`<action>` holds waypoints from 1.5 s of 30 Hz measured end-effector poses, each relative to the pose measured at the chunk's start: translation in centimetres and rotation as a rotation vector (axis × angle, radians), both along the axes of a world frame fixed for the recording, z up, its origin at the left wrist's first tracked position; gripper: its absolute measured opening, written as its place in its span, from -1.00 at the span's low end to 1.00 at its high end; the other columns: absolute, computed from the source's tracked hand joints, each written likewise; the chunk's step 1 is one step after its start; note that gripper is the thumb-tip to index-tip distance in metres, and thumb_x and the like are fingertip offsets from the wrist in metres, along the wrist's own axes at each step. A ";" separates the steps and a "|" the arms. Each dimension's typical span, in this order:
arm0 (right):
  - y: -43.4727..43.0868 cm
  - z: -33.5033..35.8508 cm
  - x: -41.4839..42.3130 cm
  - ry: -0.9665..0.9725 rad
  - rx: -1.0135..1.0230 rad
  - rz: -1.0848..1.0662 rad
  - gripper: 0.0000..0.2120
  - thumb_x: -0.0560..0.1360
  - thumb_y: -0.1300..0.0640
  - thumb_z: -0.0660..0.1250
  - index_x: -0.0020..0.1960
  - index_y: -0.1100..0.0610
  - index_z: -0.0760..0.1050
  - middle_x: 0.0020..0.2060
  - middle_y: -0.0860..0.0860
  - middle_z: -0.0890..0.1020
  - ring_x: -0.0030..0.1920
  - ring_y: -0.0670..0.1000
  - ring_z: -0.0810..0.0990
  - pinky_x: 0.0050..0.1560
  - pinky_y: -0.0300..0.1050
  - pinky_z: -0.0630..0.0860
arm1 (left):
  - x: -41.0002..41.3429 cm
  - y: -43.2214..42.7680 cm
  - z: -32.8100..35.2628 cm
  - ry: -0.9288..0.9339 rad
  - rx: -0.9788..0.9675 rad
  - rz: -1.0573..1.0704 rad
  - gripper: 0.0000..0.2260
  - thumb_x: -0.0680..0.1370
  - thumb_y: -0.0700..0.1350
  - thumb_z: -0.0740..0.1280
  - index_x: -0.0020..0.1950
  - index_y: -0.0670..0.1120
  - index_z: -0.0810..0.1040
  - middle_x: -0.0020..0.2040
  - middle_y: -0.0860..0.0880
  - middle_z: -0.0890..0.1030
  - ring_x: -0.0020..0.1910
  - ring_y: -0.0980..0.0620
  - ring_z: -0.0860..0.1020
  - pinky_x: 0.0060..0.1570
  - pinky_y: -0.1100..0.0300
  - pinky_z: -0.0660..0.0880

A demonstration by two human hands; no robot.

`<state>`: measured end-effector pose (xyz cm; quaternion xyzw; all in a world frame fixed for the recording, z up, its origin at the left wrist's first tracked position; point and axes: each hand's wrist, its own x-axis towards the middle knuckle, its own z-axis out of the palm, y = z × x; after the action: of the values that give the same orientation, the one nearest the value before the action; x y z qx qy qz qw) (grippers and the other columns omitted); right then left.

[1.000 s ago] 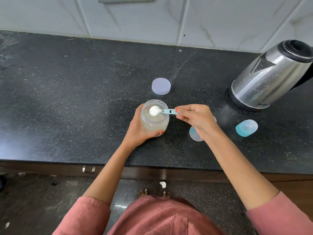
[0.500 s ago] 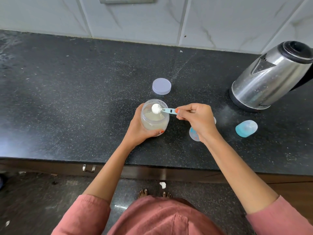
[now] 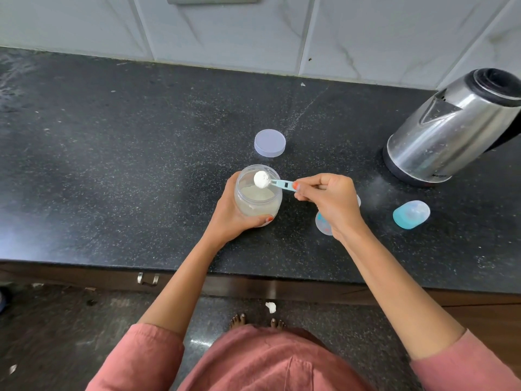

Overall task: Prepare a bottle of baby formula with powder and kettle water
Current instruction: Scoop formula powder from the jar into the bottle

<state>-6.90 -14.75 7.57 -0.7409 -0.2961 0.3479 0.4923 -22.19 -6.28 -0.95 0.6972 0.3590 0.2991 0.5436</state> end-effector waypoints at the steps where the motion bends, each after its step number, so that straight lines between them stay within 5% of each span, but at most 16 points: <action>1: 0.0 0.0 0.0 0.013 -0.011 0.001 -0.92 0.41 0.29 0.39 -0.16 0.14 0.62 -0.35 -0.04 0.64 -0.33 -0.12 0.61 -0.18 -0.32 0.59 | 0.0 0.0 0.0 0.002 0.002 -0.001 -0.28 0.11 0.07 0.48 0.18 0.29 0.23 0.19 0.30 0.38 0.17 0.46 0.36 0.05 0.59 0.28; 8: 0.3 0.1 0.2 0.326 -0.078 -0.077 -0.96 0.41 0.28 0.40 -0.15 0.19 0.60 -0.21 0.05 0.66 -0.25 -0.07 0.64 -0.17 -0.30 0.59 | 0.0 0.0 0.1 0.001 -0.010 -0.005 -0.29 0.11 0.08 0.48 0.17 0.30 0.22 0.17 0.30 0.38 0.14 0.49 0.36 0.02 0.61 0.27; 17: 0.2 -0.1 0.4 0.365 -0.092 -0.091 -0.97 0.40 0.29 0.41 -0.16 0.21 0.59 -0.20 0.07 0.66 -0.24 -0.06 0.64 -0.16 -0.30 0.60 | 0.0 0.0 -0.1 -0.023 -0.004 -0.022 -0.27 0.12 0.06 0.48 0.19 0.28 0.21 0.20 0.28 0.37 0.16 0.46 0.36 0.04 0.59 0.27; 26: 0.0 0.8 1.3 0.404 -0.053 -0.073 -0.93 0.41 0.31 0.40 -0.11 0.26 0.59 -0.21 0.07 0.65 -0.24 -0.06 0.64 -0.23 -0.35 0.60 | -0.8 0.1 -0.9 -0.049 0.027 0.044 -0.07 0.13 0.07 0.54 0.41 0.03 0.18 0.43 -0.01 0.30 0.41 0.10 0.28 0.41 0.08 0.22; 31: 0.0 1.7 2.6 0.420 -0.038 -0.036 -0.95 0.42 0.32 0.38 -0.15 0.23 0.59 -0.22 0.07 0.65 -0.25 -0.07 0.64 -0.26 -0.36 0.59 | -1.3 -1.5 1.1 -0.129 0.188 0.241 -0.44 0.32 -0.02 0.52 0.27 -0.03 0.43 0.26 0.02 0.50 0.29 0.10 0.43 0.34 0.20 0.31; 36: 0.6 2.3 4.2 0.450 -0.045 0.017 -0.97 0.41 0.34 0.38 -0.18 0.24 0.58 -0.23 0.09 0.64 -0.34 -0.10 0.65 -0.33 -0.38 0.55 | -0.8 -4.3 2.1 -0.183 0.418 0.389 -0.80 0.45 -0.14 0.40 0.05 -0.09 0.53 0.00 0.03 0.59 0.02 0.00 0.57 0.09 0.08 0.50; 41: 1.3 2.7 5.5 0.465 -0.102 0.095 -0.97 0.42 0.34 0.37 -0.15 0.26 0.58 -0.23 0.09 0.63 -0.28 -0.07 0.63 -0.34 -0.38 0.55 | 1.7 -6.6 2.1 -0.152 0.370 0.255 -0.84 0.43 -0.08 0.40 -0.01 0.04 0.55 -0.07 0.25 0.59 -0.06 0.19 0.56 0.02 0.28 0.49; 45: 1.6 2.9 6.1 0.491 -0.097 0.146 -0.96 0.43 0.35 0.36 -0.14 0.28 0.57 -0.24 0.09 0.62 -0.28 -0.07 0.61 -0.33 -0.39 0.56 | 4.6 -7.5 1.4 -0.077 0.228 0.084 -0.69 0.40 -0.19 0.47 0.09 0.01 0.50 0.05 0.12 0.56 0.07 0.25 0.51 0.11 0.44 0.39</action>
<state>-0.83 -13.18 10.43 -0.6337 -0.2036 0.5656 0.4869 -17.59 -13.81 0.46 0.7268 0.3305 0.3871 0.4612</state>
